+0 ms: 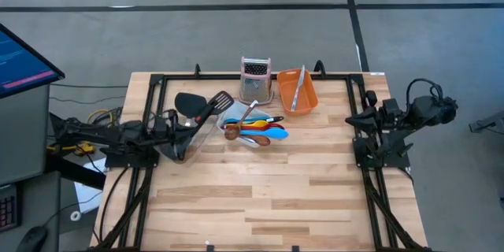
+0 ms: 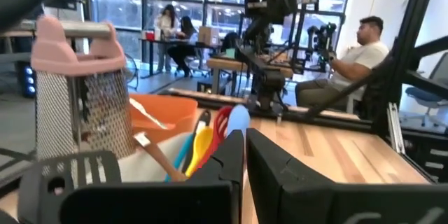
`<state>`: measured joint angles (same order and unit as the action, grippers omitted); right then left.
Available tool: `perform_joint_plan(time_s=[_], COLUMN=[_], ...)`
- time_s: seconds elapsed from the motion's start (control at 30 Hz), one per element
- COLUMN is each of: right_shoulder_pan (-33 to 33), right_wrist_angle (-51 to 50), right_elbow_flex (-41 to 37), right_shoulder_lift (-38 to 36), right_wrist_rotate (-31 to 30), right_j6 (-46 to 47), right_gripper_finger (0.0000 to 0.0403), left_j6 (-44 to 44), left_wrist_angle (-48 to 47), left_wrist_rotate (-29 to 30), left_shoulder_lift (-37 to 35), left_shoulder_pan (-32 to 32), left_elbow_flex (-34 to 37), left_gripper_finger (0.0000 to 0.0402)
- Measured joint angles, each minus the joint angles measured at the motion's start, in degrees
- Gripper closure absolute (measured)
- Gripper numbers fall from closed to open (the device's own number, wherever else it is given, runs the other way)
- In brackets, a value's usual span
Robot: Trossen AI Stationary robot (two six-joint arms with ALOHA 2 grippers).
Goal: Pick & Place Kitchen Items
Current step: Return to Home Position
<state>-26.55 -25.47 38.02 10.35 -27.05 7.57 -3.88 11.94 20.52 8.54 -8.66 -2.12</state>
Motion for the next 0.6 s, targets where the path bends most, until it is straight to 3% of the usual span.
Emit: perform_joint_plan(time_s=[0.6], right_shoulder_pan=[0.0], right_wrist_angle=[-4.52], right_elbow_flex=[0.0], right_shoulder_lift=[-0.02], right_wrist_rotate=[0.77], right_j6=[1.86], right_gripper_finger=[0.0403], left_j6=[-1.12], left_wrist_angle=[0.42], left_wrist_rotate=[-10.51], left_shoulder_lift=[0.13], left_shoulder_pan=[0.0], left_elbow_flex=[1.75], left_gripper_finger=[0.04])
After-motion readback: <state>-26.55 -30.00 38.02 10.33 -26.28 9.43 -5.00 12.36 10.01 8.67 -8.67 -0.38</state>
